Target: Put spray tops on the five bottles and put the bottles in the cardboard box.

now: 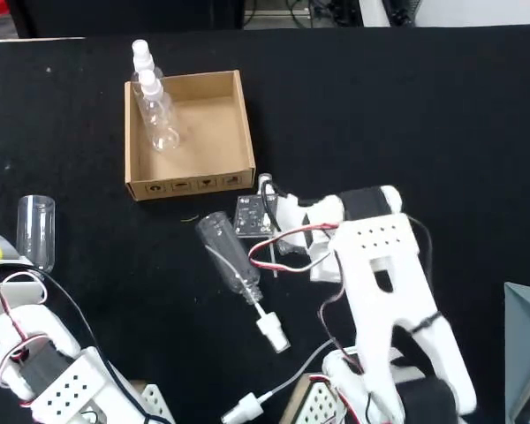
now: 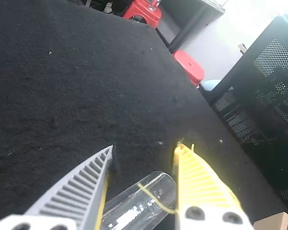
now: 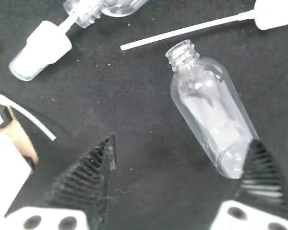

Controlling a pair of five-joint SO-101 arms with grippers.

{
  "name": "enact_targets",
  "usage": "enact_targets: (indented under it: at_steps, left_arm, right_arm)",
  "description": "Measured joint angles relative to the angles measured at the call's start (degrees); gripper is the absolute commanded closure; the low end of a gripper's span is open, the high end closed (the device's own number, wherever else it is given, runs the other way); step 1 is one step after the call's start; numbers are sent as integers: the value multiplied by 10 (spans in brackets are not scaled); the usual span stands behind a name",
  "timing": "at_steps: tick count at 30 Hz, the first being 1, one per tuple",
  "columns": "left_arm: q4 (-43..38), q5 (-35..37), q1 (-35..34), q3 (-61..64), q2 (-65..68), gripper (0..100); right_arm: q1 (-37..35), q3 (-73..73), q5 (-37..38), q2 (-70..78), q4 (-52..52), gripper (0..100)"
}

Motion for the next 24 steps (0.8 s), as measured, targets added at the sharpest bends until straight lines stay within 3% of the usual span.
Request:
enact_targets:
  at_steps: [18, 24]
  left_arm:
    - [0, 0, 0, 0, 0, 816]
    - [0, 0, 0, 0, 0, 816]
  right_arm:
    - [-2, 0, 64, 19, -29, 668]
    - [-2, 0, 98, 19, -29, 779]
